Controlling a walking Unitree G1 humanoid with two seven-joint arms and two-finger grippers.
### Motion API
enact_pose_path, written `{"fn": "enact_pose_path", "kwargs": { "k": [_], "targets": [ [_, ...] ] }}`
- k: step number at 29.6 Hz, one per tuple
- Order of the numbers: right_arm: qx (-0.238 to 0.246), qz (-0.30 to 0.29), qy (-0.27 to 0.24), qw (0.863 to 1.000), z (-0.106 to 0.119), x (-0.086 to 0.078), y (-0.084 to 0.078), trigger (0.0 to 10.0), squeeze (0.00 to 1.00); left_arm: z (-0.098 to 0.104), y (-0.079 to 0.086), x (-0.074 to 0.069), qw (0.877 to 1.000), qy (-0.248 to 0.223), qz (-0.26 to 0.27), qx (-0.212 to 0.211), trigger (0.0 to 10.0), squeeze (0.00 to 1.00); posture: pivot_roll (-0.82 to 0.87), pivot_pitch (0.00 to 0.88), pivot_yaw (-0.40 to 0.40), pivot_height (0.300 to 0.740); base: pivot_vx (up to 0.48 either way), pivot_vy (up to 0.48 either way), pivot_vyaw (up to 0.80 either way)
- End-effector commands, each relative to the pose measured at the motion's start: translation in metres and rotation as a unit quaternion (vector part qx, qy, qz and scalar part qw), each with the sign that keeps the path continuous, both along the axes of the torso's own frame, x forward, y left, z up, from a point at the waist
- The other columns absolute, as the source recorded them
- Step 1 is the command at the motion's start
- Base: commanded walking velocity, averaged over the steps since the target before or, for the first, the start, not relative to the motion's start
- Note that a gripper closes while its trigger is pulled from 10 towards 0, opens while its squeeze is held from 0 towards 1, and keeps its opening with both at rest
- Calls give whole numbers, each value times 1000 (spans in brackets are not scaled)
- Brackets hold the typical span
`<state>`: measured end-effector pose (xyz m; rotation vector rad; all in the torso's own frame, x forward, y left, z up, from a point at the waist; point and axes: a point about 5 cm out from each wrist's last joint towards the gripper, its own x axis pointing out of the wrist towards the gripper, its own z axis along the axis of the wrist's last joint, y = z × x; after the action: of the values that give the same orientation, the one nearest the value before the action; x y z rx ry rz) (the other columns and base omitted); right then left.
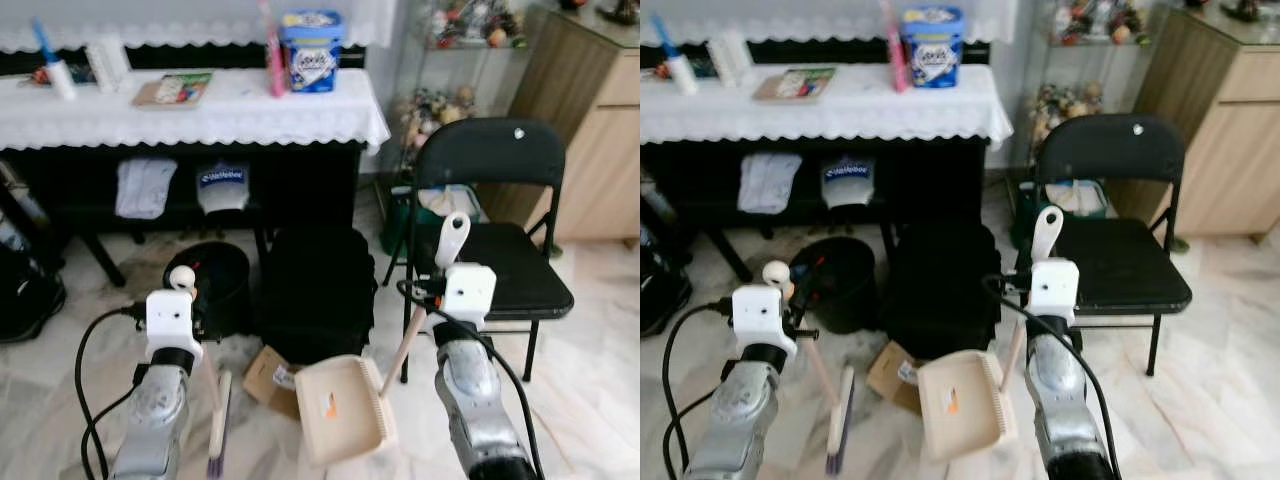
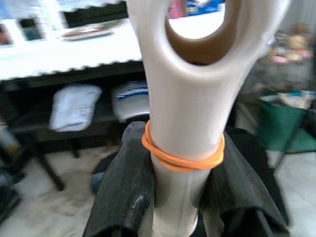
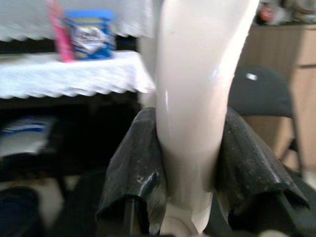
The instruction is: Sweep floor
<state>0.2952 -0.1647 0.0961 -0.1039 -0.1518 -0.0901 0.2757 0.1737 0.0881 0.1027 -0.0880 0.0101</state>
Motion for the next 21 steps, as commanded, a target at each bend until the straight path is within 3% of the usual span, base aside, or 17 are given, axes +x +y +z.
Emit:
{"fn": "enact_pose_path", "kwargs": {
  "k": [1,17,21],
  "targets": [
    [-8,8,-30,999,14,6,5,10000,0,13,6,3,1000,-31,6,0,10000,0,48,0,18,740,364,0,0],
    [-7,0,-29,1000,13,5,2,10000,0,16,8,3,999,-37,12,4,10000,0,45,0,21,740,356,0,0],
    [-7,-8,-28,1000,13,4,0,10000,0,16,9,3,999,-40,15,4,10000,0,40,0,26,740,0,0,0]
  ]
}}
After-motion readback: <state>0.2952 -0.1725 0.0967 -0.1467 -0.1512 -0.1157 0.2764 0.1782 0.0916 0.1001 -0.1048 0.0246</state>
